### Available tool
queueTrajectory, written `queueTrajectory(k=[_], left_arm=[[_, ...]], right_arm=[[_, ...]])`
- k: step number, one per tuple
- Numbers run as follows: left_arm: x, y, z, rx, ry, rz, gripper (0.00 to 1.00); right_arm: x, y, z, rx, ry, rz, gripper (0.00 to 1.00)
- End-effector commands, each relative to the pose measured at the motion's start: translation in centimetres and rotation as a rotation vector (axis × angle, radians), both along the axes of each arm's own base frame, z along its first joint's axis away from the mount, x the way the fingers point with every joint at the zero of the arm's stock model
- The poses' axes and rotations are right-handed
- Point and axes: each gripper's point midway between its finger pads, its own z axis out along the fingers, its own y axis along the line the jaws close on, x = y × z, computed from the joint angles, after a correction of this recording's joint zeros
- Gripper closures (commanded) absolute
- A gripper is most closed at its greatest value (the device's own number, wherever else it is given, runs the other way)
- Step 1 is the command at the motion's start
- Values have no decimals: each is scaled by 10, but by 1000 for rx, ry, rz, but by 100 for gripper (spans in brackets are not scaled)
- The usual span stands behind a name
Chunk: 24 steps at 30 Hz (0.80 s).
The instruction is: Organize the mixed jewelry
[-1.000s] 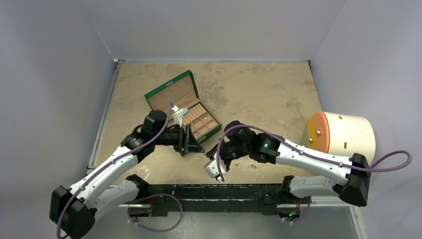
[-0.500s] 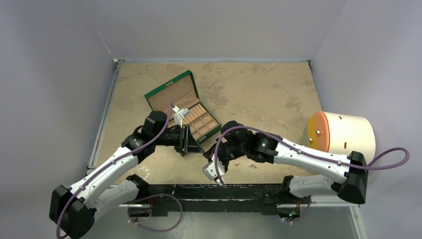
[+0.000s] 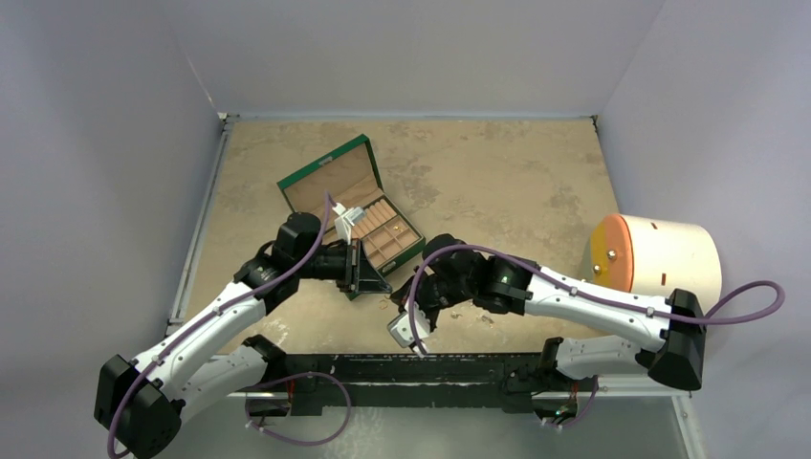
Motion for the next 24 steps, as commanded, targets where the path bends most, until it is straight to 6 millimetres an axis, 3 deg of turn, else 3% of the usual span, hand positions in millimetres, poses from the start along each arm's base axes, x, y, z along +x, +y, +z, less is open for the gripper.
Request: queueTrajectory(k=[1, 3, 9, 14, 18, 24], left_arm=[[1, -6, 18, -64, -42, -17, 100], [1, -5, 20, -65, -44, -12, 100], [12, -7, 24, -89, -30, 40, 100], [29, -5, 38, -155, -26, 110, 100], [41, -4, 51, -238, -29, 163, 100], [46, -3, 67, -396, 55, 207, 100]], right_arm=[[5, 8, 21, 51, -35, -21, 98], [5, 8, 26, 75, -49, -34, 88], [4, 0, 36, 139, -77, -62, 77], [9, -8, 51, 250, -99, -141, 74], [19, -12, 76, 423, -118, -230, 70], [29, -18, 79, 528, -187, -284, 70]])
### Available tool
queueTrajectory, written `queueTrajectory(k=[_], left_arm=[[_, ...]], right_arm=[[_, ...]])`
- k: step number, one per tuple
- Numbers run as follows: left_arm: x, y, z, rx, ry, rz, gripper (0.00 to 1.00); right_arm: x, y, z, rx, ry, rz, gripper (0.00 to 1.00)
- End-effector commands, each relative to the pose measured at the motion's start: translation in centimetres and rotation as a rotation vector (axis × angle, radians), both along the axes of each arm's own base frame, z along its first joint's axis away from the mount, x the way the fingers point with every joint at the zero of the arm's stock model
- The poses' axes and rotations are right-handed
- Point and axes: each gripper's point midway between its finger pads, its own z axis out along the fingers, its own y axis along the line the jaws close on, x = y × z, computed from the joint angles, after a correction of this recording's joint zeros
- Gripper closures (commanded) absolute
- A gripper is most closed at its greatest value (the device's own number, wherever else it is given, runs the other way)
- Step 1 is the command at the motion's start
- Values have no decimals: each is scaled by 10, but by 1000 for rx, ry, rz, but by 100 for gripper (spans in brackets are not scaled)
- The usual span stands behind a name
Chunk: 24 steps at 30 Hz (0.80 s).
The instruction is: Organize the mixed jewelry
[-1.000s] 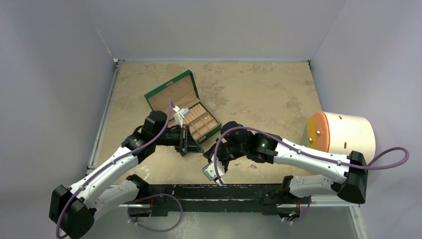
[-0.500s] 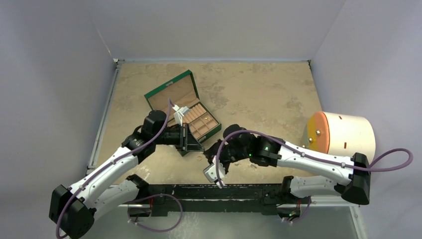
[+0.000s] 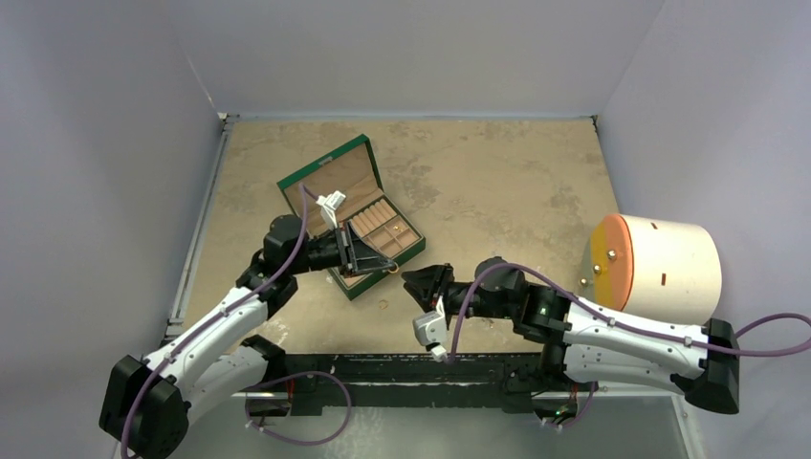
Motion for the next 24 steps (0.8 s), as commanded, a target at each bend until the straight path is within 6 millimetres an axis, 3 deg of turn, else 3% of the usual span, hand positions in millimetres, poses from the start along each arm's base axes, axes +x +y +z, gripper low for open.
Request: queueTrajectory(k=[1, 16, 24], left_arm=[[4, -1, 42, -203, -12, 21, 100], [-15, 4, 64, -317, 56, -21, 100], [-18, 5, 72, -344, 53, -32, 100]], right_arm=[[13, 5, 38, 174, -83, -64, 70], [17, 9, 68, 207, -330, -76, 65], [15, 10, 78, 212, -363, -68, 64]])
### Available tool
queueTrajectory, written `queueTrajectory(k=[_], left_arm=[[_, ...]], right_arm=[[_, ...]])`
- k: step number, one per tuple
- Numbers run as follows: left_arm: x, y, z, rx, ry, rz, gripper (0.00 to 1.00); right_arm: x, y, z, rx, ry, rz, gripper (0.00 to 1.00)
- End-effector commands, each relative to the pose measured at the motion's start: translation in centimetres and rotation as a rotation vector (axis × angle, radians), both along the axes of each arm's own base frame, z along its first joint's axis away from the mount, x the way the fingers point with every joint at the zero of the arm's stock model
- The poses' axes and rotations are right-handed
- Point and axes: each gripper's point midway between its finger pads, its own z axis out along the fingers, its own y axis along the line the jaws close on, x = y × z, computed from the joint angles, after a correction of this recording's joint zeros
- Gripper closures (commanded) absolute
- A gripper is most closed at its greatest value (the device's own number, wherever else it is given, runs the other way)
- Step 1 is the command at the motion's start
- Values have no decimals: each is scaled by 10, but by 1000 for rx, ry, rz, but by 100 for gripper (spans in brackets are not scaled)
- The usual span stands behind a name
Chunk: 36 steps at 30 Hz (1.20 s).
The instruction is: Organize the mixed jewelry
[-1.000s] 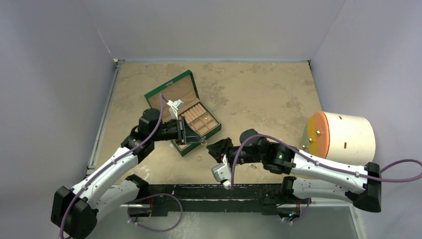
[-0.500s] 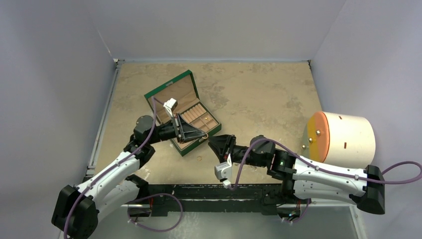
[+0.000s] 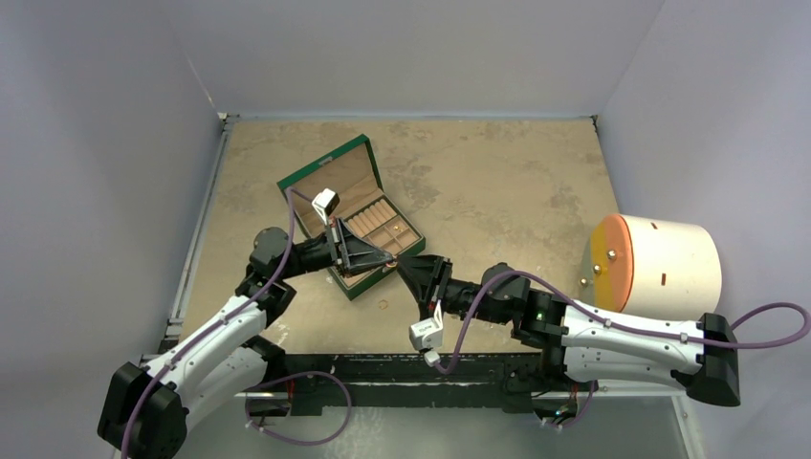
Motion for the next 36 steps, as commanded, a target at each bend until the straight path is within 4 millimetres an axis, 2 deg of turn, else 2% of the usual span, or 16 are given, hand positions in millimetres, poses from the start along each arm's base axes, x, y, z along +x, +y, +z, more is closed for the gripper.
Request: queueTrajectory(k=[1, 23, 36], left_arm=[[-8, 3, 22, -64, -63, -21, 100], [-10, 5, 21, -74, -54, -16, 100], [-11, 5, 21, -76, -55, -19, 100]], right_arm=[[1, 2, 33, 73, -75, -4, 64], [-7, 9, 44, 102, -106, 27, 69], [-6, 10, 46, 105, -115, 19, 78]])
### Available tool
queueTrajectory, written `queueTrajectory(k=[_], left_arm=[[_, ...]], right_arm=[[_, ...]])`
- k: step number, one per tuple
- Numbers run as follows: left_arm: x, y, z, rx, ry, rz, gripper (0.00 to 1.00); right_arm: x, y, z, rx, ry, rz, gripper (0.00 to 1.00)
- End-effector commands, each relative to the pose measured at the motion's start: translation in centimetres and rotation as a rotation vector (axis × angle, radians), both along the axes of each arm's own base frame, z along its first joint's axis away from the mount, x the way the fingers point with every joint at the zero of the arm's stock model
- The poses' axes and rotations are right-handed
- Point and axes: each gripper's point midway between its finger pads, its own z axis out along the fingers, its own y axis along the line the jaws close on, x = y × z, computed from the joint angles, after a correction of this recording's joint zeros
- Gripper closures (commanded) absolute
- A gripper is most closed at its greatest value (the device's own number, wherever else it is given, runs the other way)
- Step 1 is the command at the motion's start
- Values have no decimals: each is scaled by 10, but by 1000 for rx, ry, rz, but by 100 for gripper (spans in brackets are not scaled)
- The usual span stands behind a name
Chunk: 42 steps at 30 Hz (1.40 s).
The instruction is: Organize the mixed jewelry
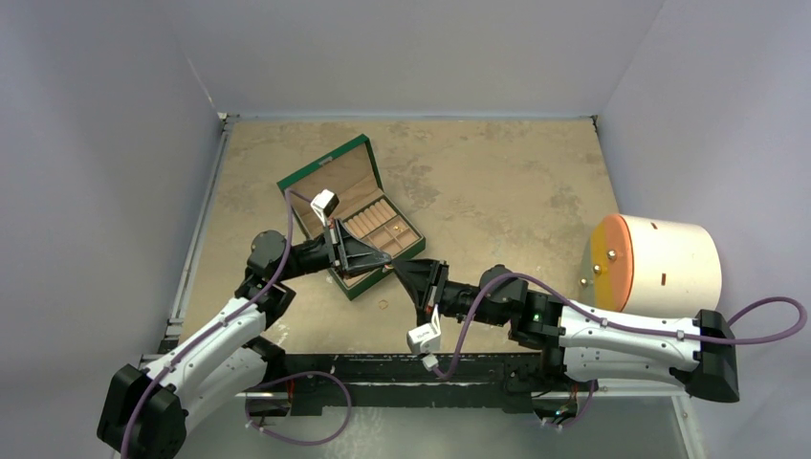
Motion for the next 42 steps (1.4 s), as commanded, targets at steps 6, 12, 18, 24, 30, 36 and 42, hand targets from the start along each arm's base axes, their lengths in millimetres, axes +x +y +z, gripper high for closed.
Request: queueTrajectory(k=[6, 12, 18, 24, 30, 36, 42], left_arm=[[-7, 3, 12, -39, -46, -6, 100], [-8, 4, 9, -37, -43, -7, 100], [-8, 5, 9, -39, -52, 5, 84], [-3, 6, 14, 16, -115, 47, 56], [15, 18, 3, 295, -237, 182, 44], [26, 45, 5, 509, -344, 317, 42], [44, 91, 26, 736, -476, 533, 42]], right_arm=[[2, -1, 47, 137, -61, -20, 82], [2, -2, 52, 150, -50, -21, 93], [1, -2, 51, 130, -18, -21, 100], [3, -4, 45, 110, 60, -36, 100], [6, -6, 32, 101, 285, -93, 100], [25, 1, 19, 90, 500, -190, 100], [59, 4, 18, 148, 782, -261, 100]])
